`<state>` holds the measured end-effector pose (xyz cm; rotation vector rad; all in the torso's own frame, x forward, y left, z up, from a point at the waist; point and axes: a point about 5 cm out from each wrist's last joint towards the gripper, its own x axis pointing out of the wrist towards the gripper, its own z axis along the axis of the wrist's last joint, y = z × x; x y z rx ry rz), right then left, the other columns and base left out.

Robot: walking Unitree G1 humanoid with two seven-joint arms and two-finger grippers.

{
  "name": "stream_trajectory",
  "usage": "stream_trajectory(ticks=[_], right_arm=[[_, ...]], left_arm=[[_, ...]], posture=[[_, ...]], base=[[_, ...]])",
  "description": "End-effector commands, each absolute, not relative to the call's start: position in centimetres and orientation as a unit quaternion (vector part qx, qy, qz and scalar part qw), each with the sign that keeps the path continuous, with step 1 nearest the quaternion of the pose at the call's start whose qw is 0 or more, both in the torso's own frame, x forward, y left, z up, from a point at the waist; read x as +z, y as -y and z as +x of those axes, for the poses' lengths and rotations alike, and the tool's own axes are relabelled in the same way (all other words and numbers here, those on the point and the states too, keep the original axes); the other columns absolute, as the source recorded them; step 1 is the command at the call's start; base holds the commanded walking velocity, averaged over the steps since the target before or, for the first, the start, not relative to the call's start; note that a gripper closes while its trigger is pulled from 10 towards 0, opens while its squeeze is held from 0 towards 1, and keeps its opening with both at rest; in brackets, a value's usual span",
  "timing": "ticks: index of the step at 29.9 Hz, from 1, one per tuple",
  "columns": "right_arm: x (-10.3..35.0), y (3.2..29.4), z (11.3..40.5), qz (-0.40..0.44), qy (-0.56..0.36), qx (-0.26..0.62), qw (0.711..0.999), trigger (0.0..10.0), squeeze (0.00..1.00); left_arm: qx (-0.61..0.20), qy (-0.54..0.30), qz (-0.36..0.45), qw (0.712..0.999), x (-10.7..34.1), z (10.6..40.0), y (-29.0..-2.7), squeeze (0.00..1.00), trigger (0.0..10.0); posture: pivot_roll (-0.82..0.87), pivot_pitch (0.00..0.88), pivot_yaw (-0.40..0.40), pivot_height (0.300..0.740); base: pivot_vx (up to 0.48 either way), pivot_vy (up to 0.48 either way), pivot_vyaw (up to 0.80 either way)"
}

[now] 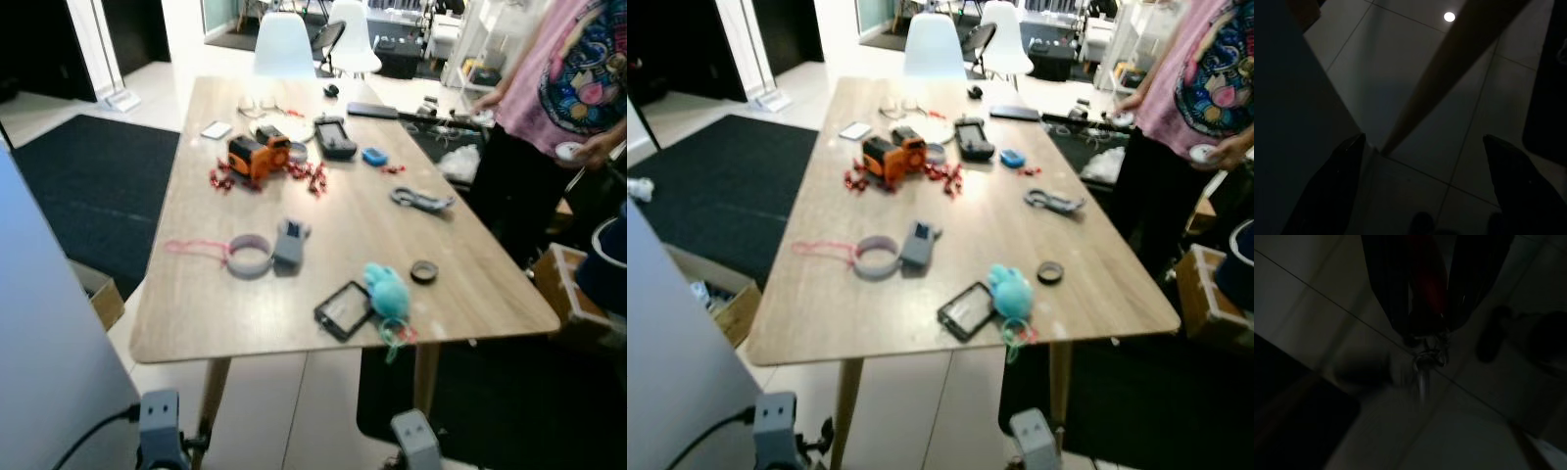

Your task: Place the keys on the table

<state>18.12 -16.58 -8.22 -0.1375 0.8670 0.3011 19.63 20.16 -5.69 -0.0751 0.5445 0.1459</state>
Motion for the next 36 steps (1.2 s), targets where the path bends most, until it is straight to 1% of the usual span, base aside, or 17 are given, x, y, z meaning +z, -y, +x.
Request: stream_trajectory(ticks=[1,6,8,27,36], right_arm=[[-8.26,17.4,17.91,-0.071,-0.423,0.135,0.893,10.0,0.0],[-8.26,17.3,17.97,-0.07,-0.423,0.135,0.893,10.0,0.0],[-8.27,17.24,17.98,-0.069,-0.424,0.134,0.893,10.0,0.0],[-8.54,17.19,17.35,-0.067,-0.427,0.129,0.892,10.0,0.0],[-8.64,17.98,17.01,-0.063,-0.433,0.111,0.892,10.0,0.0]], left_arm=[[0.074,-0.273,-0.038,0.959,-5.88,19.24,-20.23,0.0,10.0],[0.066,-0.269,-0.026,0.96,-5.79,19.24,-20.2,0.0,10.0],[0.066,-0.269,-0.027,0.96,-5.8,19.22,-20.17,0.0,10.0],[0.065,-0.278,-0.031,0.958,-6.06,18.96,-20.12,0.0,10.0],[0.069,-0.284,-0.028,0.956,-6.13,18.96,-20.2,0.0,10.0]], posture=[[0.05,0.072,-0.043,0.74],[0.05,0.074,-0.042,0.74],[0.05,0.074,-0.042,0.74],[0.05,0.079,-0.036,0.74],[0.05,0.081,-0.032,0.74]], base=[[0.0,0.0,0.0],[0.0,0.0,0.0],[0.0,-0.345,0.0],[0.0,-0.469,0.0],[0.0,0.0,0.0]])
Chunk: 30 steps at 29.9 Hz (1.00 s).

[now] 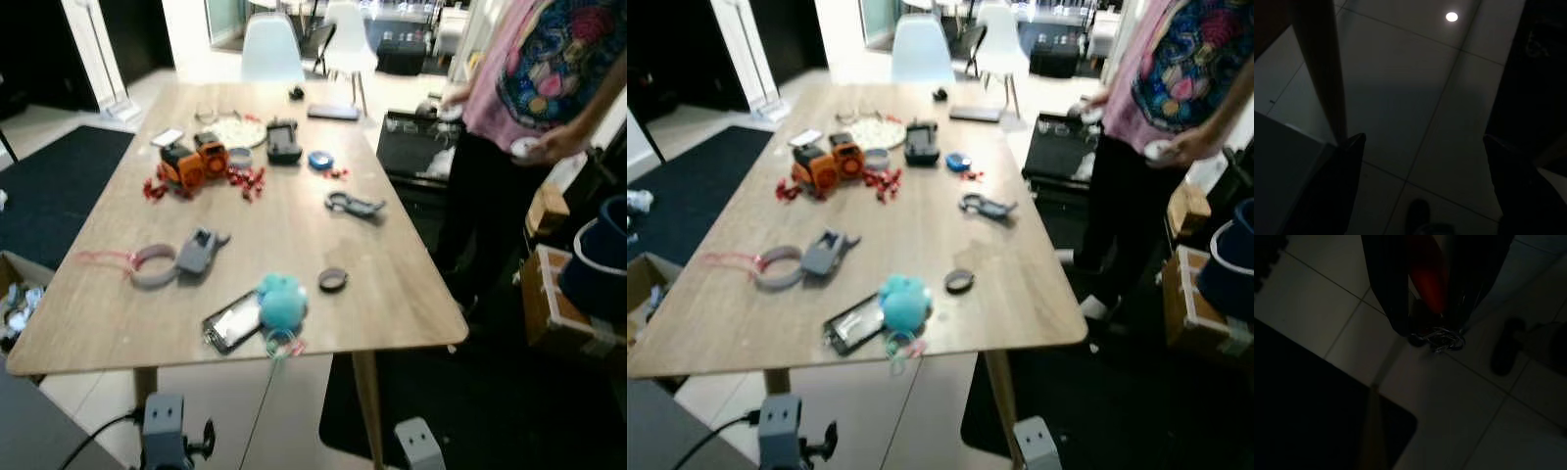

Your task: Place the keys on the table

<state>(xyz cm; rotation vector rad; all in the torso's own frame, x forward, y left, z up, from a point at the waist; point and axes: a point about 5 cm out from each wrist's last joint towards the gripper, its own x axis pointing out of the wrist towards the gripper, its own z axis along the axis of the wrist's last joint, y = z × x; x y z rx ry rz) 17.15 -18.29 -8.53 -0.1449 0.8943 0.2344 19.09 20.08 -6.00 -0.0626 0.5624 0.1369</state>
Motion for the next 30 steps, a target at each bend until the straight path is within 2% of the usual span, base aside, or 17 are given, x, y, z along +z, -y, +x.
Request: stream_trajectory(ticks=[1,6,10,11,12,13,14,15,18,20,22,24,25,27,28,29,30], right_arm=[[-8.7,18.2,16.9,-0.061,-0.434,0.103,0.893,10.0,0.0],[-8.6,19.4,16.8,-0.044,-0.431,0.063,0.899,10.0,0.0],[-8.3,21.6,16.6,-0.036,-0.425,0.005,0.904,10.0,0.0],[-8.0,23.1,16.6,-0.045,-0.419,-0.029,0.906,10.0,0.0],[-8.0,23.1,16.6,-0.045,-0.419,-0.029,0.906,10.0,0.0],[-7.4,24.9,16.5,-0.06,-0.408,-0.064,0.909,10.0,0.0],[-5.8,28.7,16.9,-0.078,-0.37,-0.145,0.914,10.0,0.0],[-5.8,28.7,16.9,-0.078,-0.37,-0.145,0.914,10.0,0.0],[-4.4,31.1,17.3,-0.087,-0.338,-0.192,0.917,10.0,0.0],[-0.6,34.7,19.5,-0.1,-0.252,-0.253,0.929,10.0,0.0],[1.0,35.8,20.4,-0.106,-0.215,-0.271,0.932,10.0,0.0],[7.2,38.2,24.3,-0.115,-0.095,-0.301,0.942,10.0,0.0],[7.2,38.2,24.3,-0.115,-0.095,-0.301,0.942,10.0,0.0],[10.9,38.4,27.0,-0.094,-0.028,-0.301,0.949,10.0,0.0],[10.9,38.4,27.0,-0.094,-0.028,-0.301,0.949,10.0,0.0],[15.3,36.7,30.8,-0.065,0.046,-0.246,0.966,10.0,0.0],[16.5,36.0,31.8,-0.057,0.067,-0.225,0.97,10.0,0.0]], left_arm=[[0.065,-0.284,-0.024,0.956,-6.1,19.0,-20.1,0.0,10.0],[0.059,-0.283,-0.019,0.957,-6.0,19.2,-19.9,0.0,10.0],[0.057,-0.283,-0.018,0.957,-6.0,19.2,-19.9,0.0,10.0],[0.057,-0.283,-0.017,0.957,-6.1,19.2,-19.8,0.0,10.0],[0.057,-0.283,-0.017,0.957,-6.1,19.2,-19.8,0.0,10.0],[0.056,-0.283,-0.016,0.957,-6.1,19.1,-19.8,0.0,10.0],[0.059,-0.282,-0.017,0.957,-6.1,19.1,-19.8,0.0,10.0],[0.059,-0.282,-0.017,0.957,-6.1,19.1,-19.8,0.0,10.0],[0.059,-0.282,-0.017,0.958,-6.1,19.1,-19.8,0.0,10.0],[0.06,-0.283,-0.017,0.957,-6.1,19.0,-19.9,0.0,10.0],[0.06,-0.284,-0.017,0.957,-6.1,19.0,-20.0,0.0,10.0],[0.06,-0.287,-0.015,0.956,-6.2,19.0,-20.1,0.0,10.0],[0.06,-0.287,-0.015,0.956,-6.2,19.0,-20.1,0.0,10.0],[0.059,-0.289,-0.014,0.955,-6.2,19.0,-20.1,0.0,10.0],[0.059,-0.289,-0.014,0.955,-6.2,19.0,-20.1,0.0,10.0],[0.06,-0.29,-0.014,0.955,-6.2,19.0,-20.1,0.0,10.0],[0.06,-0.29,-0.014,0.955,-6.2,19.1,-20.2,0.0,10.0]], posture=[[0.05,0.083,-0.033,0.74],[0.05,0.084,-0.031,0.74],[0.05,0.082,-0.031,0.74],[0.05,0.082,-0.032,0.74],[0.05,0.082,-0.032,0.74],[0.05,0.079,-0.036,0.74],[0.05,0.078,-0.038,0.74],[0.05,0.078,-0.038,0.74],[0.05,0.076,-0.039,0.74],[0.05,0.074,-0.034,0.74],[0.04,0.072,-0.032,0.74],[0.04,0.068,-0.029,0.74],[0.04,0.068,-0.029,0.74],[0.04,0.063,-0.032,0.74],[0.04,0.063,-0.032,0.74],[0.04,0.059,-0.035,0.74],[0.05,0.057,-0.036,0.74]], base=[[0.0,0.0,0.0],[0.0,0.0,0.0],[0.0,0.0,0.0],[0.0,0.0,0.0],[0.0,0.0,0.0],[0.0,0.0,0.0],[0.0,0.0,0.0],[0.0,0.0,0.0],[0.0,0.0,0.0],[0.0,0.0,0.0],[0.0,0.0,0.0],[0.0,0.0,0.0],[0.0,0.0,0.0],[0.0,0.0,0.0],[0.0,0.0,0.0],[0.0,0.0,0.0],[0.0,0.0,0.0]])
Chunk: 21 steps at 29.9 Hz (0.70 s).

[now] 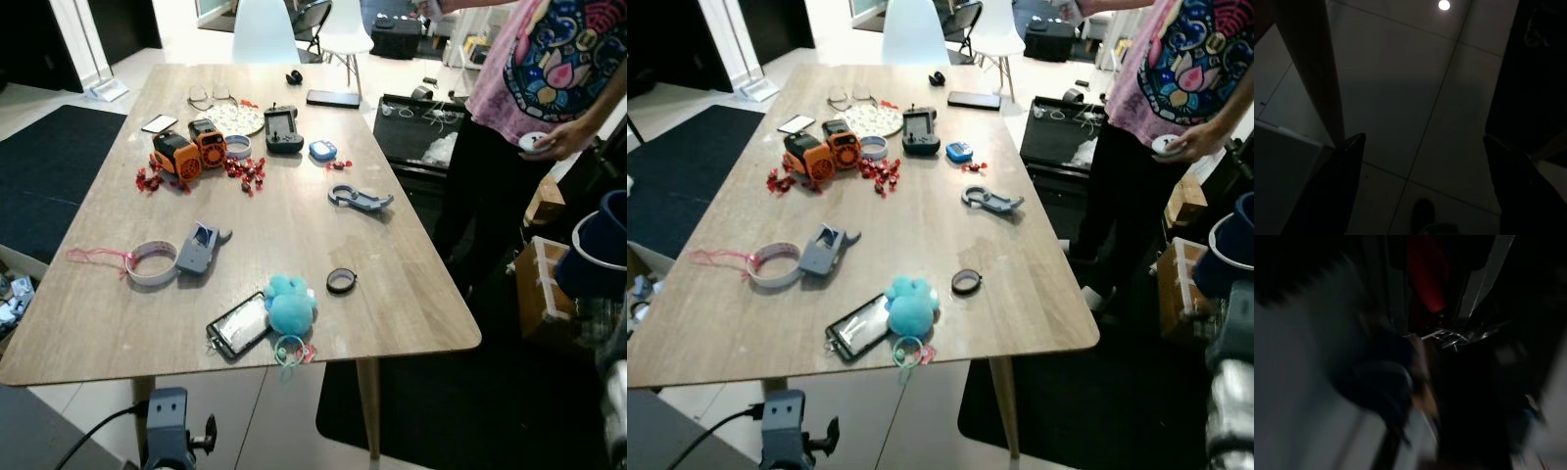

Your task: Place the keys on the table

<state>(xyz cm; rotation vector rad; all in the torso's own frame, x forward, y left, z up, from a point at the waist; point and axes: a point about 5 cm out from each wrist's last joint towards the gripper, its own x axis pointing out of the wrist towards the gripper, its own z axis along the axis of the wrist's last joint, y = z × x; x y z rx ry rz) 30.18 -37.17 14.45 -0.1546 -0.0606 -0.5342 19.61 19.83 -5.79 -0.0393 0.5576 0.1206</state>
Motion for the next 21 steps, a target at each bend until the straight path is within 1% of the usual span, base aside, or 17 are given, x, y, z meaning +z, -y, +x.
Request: stream_trajectory(ticks=[1,2,3,4,5,6,8,10,11,12,13,15,16,17,18,19,21], right_arm=[[16.5,36.0,31.8,-0.057,0.067,-0.225,0.97,10.0,0.0],[17.7,34.6,33.2,-0.045,0.083,-0.185,0.978,10.0,0.0],[17.7,34.6,33.2,-0.045,0.083,-0.185,0.978,10.0,0.0],[18.3,33.6,33.9,-0.038,0.092,-0.16,0.982,10.0,0.0],[19.4,31.8,35.1,-0.028,0.106,-0.111,0.988,10.0,0.0],[19.4,31.8,35.1,-0.028,0.106,-0.111,0.988,10.0,0.0],[21.2,26.3,37.2,-0.015,0.128,0.022,0.991,10.0,0.0],[21.7,22.0,37.9,-0.01,0.129,0.129,0.983,10.0,0.0],[21.7,22.0,37.9,-0.01,0.129,0.129,0.983,10.0,0.0],[21.3,19.6,37.8,-0.009,0.12,0.19,0.974,10.0,0.0],[21.0,18.2,37.7,-0.008,0.113,0.23,0.967,10.0,0.0],[20.2,14.7,36.7,-0.032,0.099,0.321,0.941,10.0,0.0],[20.2,14.7,36.7,-0.032,0.099,0.321,0.941,10.0,0.0],[20.0,13.8,36.4,-0.039,0.096,0.346,0.932,10.0,0.0],[20.0,13.8,36.4,-0.039,0.096,0.346,0.932,10.0,0.0],[19.9,13.1,36.1,-0.04,0.093,0.367,0.925,10.0,0.0],[19.9,12.6,35.8,-0.038,0.09,0.384,0.918,10.0,0.0]], left_arm=[[0.06,-0.29,-0.014,0.955,-6.2,19.1,-20.2,0.0,10.0],[0.06,-0.29,-0.014,0.955,-6.2,19.1,-20.2,0.0,10.0],[0.06,-0.29,-0.014,0.955,-6.2,19.1,-20.2,0.0,10.0],[0.06,-0.29,-0.014,0.955,-6.2,19.1,-20.2,0.0,10.0],[0.061,-0.291,-0.014,0.955,-6.2,19.0,-20.2,0.0,10.0],[0.061,-0.291,-0.014,0.955,-6.2,19.0,-20.2,0.0,10.0],[0.062,-0.292,-0.014,0.954,-6.2,18.9,-20.3,0.0,10.0],[0.062,-0.294,-0.015,0.954,-6.3,18.7,-20.3,0.0,10.0],[0.062,-0.294,-0.015,0.954,-6.3,18.7,-20.3,0.0,10.0],[0.062,-0.295,-0.015,0.953,-6.3,18.7,-20.3,0.0,10.0],[0.062,-0.295,-0.015,0.953,-6.3,18.7,-20.3,0.0,10.0],[0.063,-0.296,-0.017,0.953,-6.4,18.6,-20.3,0.0,10.0],[0.063,-0.296,-0.017,0.953,-6.4,18.6,-20.3,0.0,10.0],[0.063,-0.296,-0.017,0.953,-6.4,18.6,-20.3,0.0,10.0],[0.063,-0.296,-0.017,0.953,-6.4,18.6,-20.3,0.0,10.0],[0.063,-0.296,-0.018,0.953,-6.4,18.6,-20.4,0.0,10.0],[0.064,-0.295,-0.019,0.953,-6.4,18.5,-20.4,0.0,10.0]], posture=[[0.05,0.057,-0.036,0.74],[0.05,0.056,-0.037,0.74],[0.05,0.056,-0.037,0.74],[0.05,0.056,-0.038,0.74],[0.05,0.056,-0.039,0.74],[0.05,0.056,-0.039,0.74],[0.05,0.061,-0.035,0.74],[0.05,0.066,-0.032,0.74],[0.05,0.066,-0.032,0.74],[0.05,0.071,-0.032,0.74],[0.05,0.071,-0.032,0.74],[0.06,0.077,-0.034,0.74],[0.06,0.077,-0.034,0.74],[0.06,0.077,-0.034,0.74],[0.06,0.077,-0.034,0.74],[0.06,0.077,-0.034,0.74],[0.06,0.078,-0.034,0.74]], base=[[0.0,0.0,0.0],[0.0,0.0,0.0],[0.0,0.0,0.0],[0.0,0.0,0.0],[0.0,0.0,0.0],[0.0,0.0,0.0],[0.0,0.0,0.0],[0.0,0.0,0.0],[0.0,0.0,0.0],[0.0,0.0,0.0],[0.0,0.0,0.0],[0.0,0.0,0.0],[0.0,0.0,0.0],[0.0,0.0,0.0],[0.0,0.0,0.0],[0.0,0.0,0.0],[0.0,0.0,0.0]])
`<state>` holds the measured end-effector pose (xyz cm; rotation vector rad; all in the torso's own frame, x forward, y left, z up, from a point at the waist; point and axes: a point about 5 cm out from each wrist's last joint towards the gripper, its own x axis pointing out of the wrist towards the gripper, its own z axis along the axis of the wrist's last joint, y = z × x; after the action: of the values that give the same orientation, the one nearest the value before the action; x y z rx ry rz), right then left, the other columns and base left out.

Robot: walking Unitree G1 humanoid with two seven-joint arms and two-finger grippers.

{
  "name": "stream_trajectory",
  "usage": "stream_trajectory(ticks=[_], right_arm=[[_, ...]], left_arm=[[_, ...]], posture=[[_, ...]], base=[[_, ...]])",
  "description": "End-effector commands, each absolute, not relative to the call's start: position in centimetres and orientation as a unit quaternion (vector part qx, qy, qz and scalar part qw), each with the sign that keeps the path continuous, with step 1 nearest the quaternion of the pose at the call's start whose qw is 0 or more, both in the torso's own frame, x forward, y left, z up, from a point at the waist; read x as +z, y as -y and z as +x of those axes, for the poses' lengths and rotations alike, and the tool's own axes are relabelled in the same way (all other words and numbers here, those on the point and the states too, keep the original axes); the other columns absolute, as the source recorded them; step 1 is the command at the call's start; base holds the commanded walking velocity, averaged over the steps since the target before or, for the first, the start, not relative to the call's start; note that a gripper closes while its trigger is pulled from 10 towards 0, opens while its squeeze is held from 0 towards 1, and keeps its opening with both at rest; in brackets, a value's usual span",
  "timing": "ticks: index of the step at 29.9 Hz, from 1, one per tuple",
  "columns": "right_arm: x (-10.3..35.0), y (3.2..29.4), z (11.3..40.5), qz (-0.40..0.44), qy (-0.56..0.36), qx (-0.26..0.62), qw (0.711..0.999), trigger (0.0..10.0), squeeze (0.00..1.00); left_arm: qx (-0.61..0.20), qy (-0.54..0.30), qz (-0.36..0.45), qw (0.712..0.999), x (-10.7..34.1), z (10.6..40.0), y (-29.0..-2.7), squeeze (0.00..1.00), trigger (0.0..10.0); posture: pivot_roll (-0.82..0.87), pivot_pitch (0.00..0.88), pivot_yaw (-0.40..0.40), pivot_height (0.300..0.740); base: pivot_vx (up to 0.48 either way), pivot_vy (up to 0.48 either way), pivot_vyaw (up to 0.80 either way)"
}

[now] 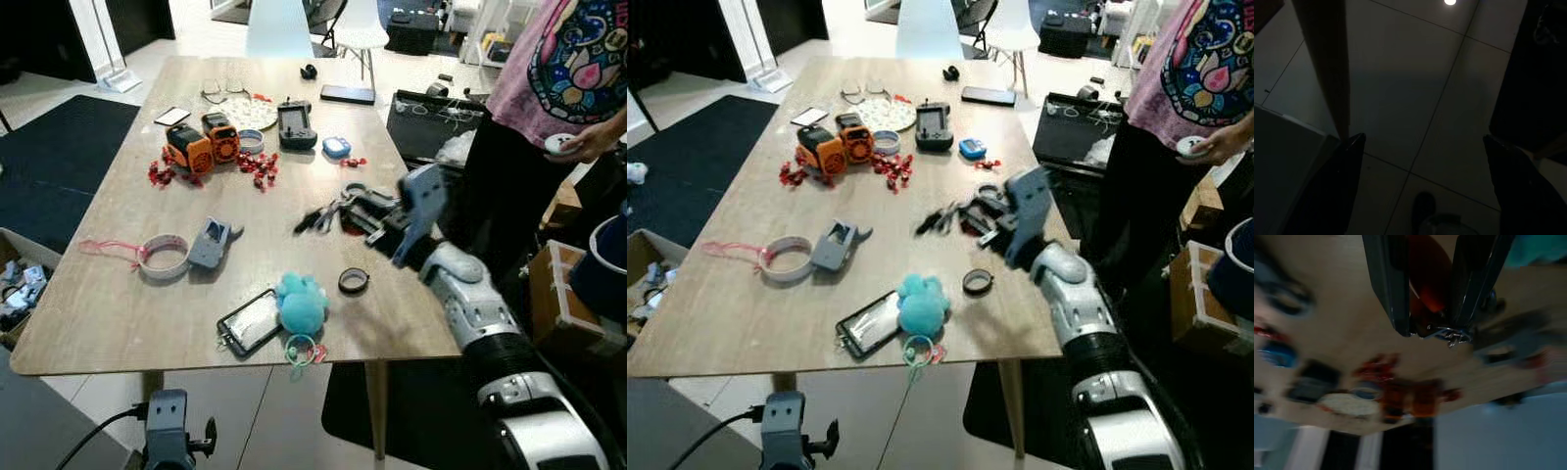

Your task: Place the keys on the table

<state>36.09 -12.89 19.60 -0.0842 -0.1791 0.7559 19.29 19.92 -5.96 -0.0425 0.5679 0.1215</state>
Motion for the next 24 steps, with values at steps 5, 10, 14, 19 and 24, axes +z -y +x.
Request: stream_trajectory(ticks=[5,10,14,19,24], right_arm=[[19.6,12.0,35.3,-0.038,0.081,0.406,0.91,10.0,0.0],[19.1,11.6,34.6,-0.049,0.072,0.425,0.901,10.0,0.0],[18.9,11.4,33.7,-0.064,0.059,0.443,0.892,10.0,0.0],[18.8,11.3,33.3,-0.075,0.052,0.453,0.887,10.0,0.0],[18.9,11.7,32.7,-0.087,0.049,0.463,0.881,10.0,0.0]], left_arm=[[0.064,-0.296,-0.02,0.953,-6.4,18.4,-20.4,0.0,10.0],[0.063,-0.298,-0.021,0.952,-6.5,18.4,-20.5,0.0,10.0],[0.061,-0.3,-0.023,0.952,-6.5,18.4,-20.5,0.0,10.0],[0.06,-0.301,-0.023,0.951,-6.6,18.3,-20.5,0.0,10.0],[0.061,-0.304,-0.025,0.95,-6.6,18.3,-20.5,0.0,10.0]], posture=[[0.06,0.078,-0.031,0.74],[0.05,0.08,-0.031,0.74],[0.05,0.08,-0.03,0.74],[0.05,0.079,-0.031,0.74],[0.05,0.082,-0.033,0.74]], base=[[0.0,0.0,0.0],[0.0,0.0,0.0],[0.0,0.0,0.0],[0.0,0.0,0.0],[0.0,0.0,0.0]])
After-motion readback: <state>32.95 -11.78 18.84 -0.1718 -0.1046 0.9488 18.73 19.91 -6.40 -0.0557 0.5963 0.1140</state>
